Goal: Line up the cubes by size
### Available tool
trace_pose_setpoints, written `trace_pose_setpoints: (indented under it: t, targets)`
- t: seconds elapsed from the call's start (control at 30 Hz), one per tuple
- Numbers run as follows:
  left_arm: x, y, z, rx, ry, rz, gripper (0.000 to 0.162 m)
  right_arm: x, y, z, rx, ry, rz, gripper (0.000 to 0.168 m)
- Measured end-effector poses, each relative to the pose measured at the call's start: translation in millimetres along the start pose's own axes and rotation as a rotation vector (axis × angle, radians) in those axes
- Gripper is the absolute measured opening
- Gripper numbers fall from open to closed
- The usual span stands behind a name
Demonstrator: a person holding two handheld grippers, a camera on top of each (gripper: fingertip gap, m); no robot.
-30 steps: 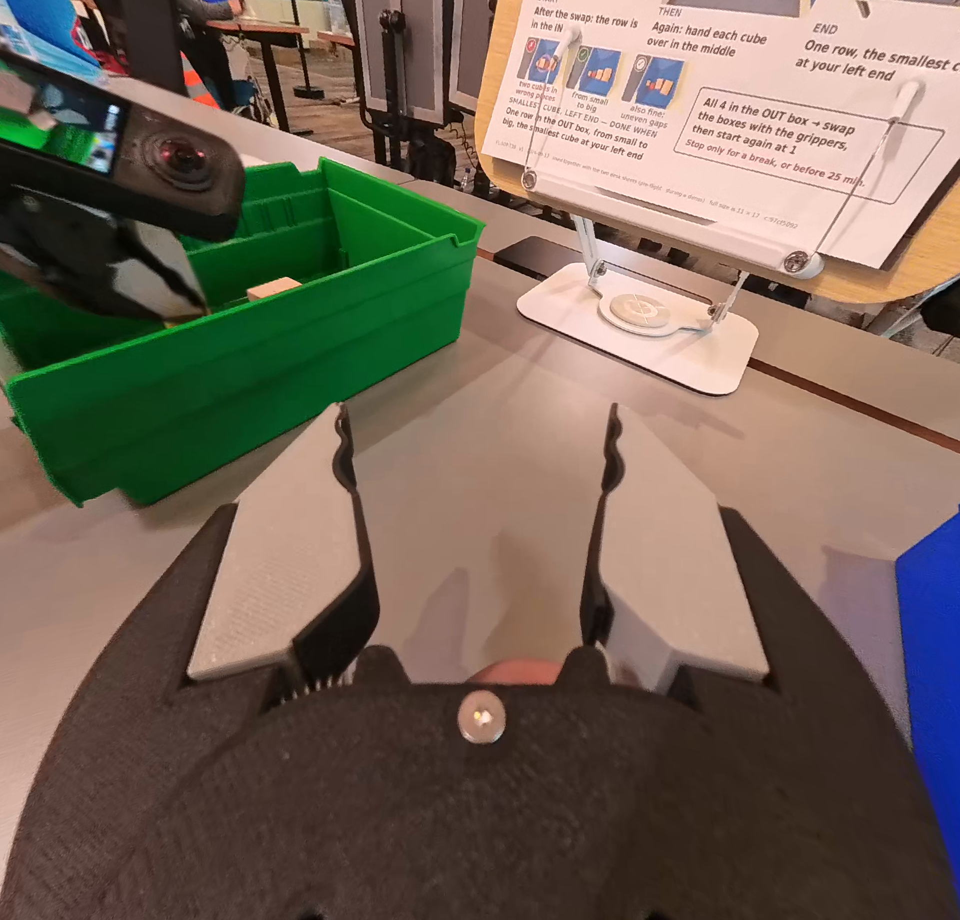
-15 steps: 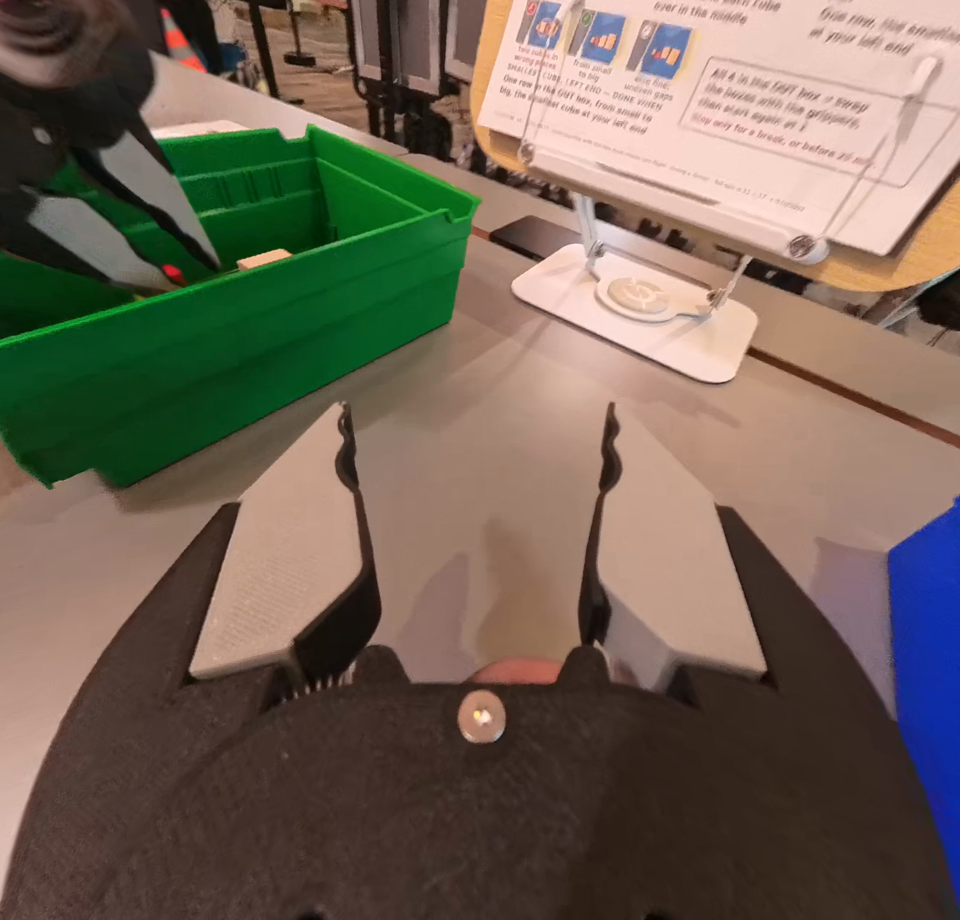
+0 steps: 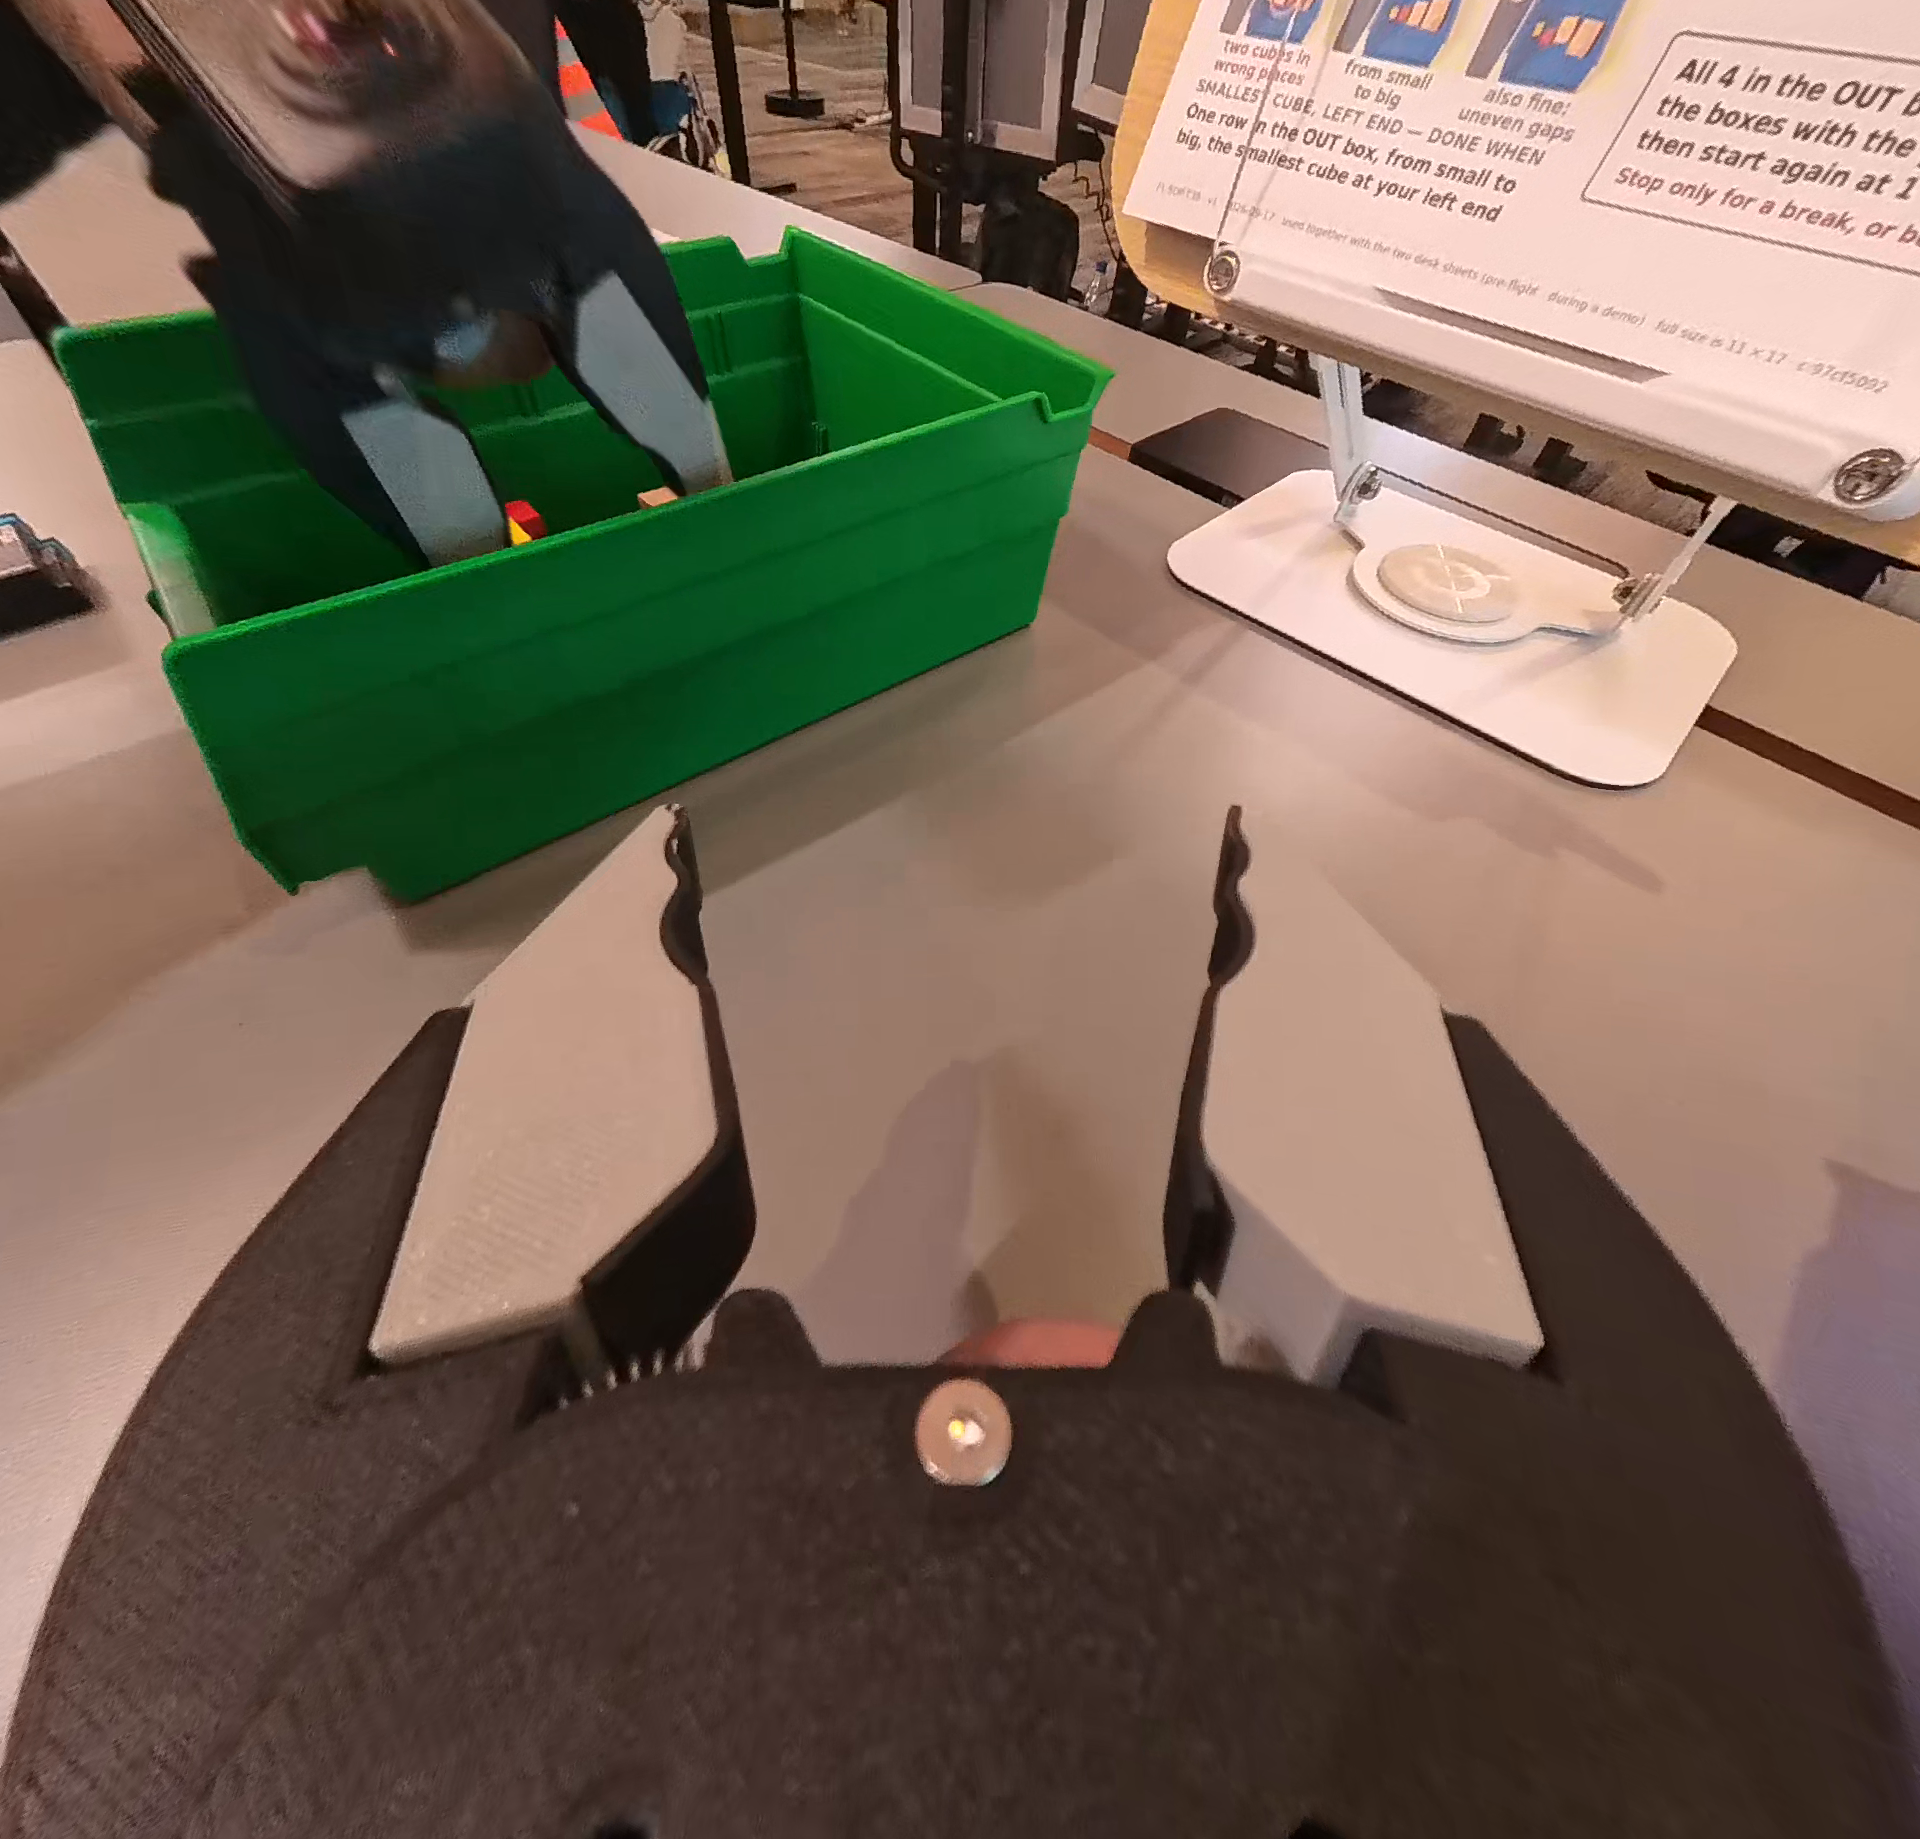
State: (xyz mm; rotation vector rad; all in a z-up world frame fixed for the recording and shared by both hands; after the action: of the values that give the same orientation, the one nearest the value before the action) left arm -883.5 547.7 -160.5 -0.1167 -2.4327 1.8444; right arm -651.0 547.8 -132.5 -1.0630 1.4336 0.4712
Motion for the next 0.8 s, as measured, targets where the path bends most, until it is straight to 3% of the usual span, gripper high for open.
trace_pose_setpoints:
  t: [0.1, 0.13, 0.23, 0.33, 0.43, 0.5, 0.6, 0.7, 0.8]
  targets:
    - [-1.0, 17.9, -0.4, 0.059, -0.021, 0.009, 0.079, 0.3, 0.4, 0.2, -0.009, 0.007, -0.005, 0.097]
    - [-2.7, 17.3, -4.6, 0.051, -0.035, 0.044, 0.065, 0.5, 0.4, 0.1, -0.012, 0.006, -0.009, 0.097]
    - [1.1, 13.3, -2.4, 0.032, -0.003, 0.069, 0.064, 0.9, 0.5, -2.3, -0.069, 0.009, -0.021, 0.095]
    - [11.2, -14.9, 0.7, -0.165, -0.036, 0.133, 0.063, 0.9, -1.5, -7.6, -0.196, 0.047, -0.051, 0.089]
    - [13.5, -71.7, 7.7, -0.536, -0.109, 0.331, 0.064, 0.8, -7.4, -18.6, -0.429, 0.145, -0.117, 0.09]
    - [-5.4, -114.2, 24.5, -0.766, -0.114, 0.585, 0.064, -3.2, -14.7, -26.2, -0.598, 0.234, -0.139, 0.09]
    - [-55.4, -149.6, 63.3, -0.917, -0.005, 0.871, 0.063, -14.0, -32.4, -36.1, -0.882, 0.358, -0.142, 0.087]
    - [-102.6, -151.5, 88.6, -1.035, 0.115, 0.915, 0.063, -23.4, -49.5, -42.0, -1.097, 0.441, -0.135, 0.082]
    - [-136.4, -136.2, 99.5, -1.057, 0.165, 0.903, 0.063, -26.1, -57.3, -49.4, -1.166, 0.428, -0.117, 0.082]
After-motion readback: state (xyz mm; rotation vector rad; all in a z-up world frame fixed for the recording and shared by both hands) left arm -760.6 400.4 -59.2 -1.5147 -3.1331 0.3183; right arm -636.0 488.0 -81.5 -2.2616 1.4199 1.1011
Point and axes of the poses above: each gripper's, where its closed fingertips meet, y out along the fingers, x out of its underside, z = x × y across the jaws, the point moved 7 cm from there along -y, back along the fingers, and after that the axes turned 14 degrees about y, right-handed, at the moved point
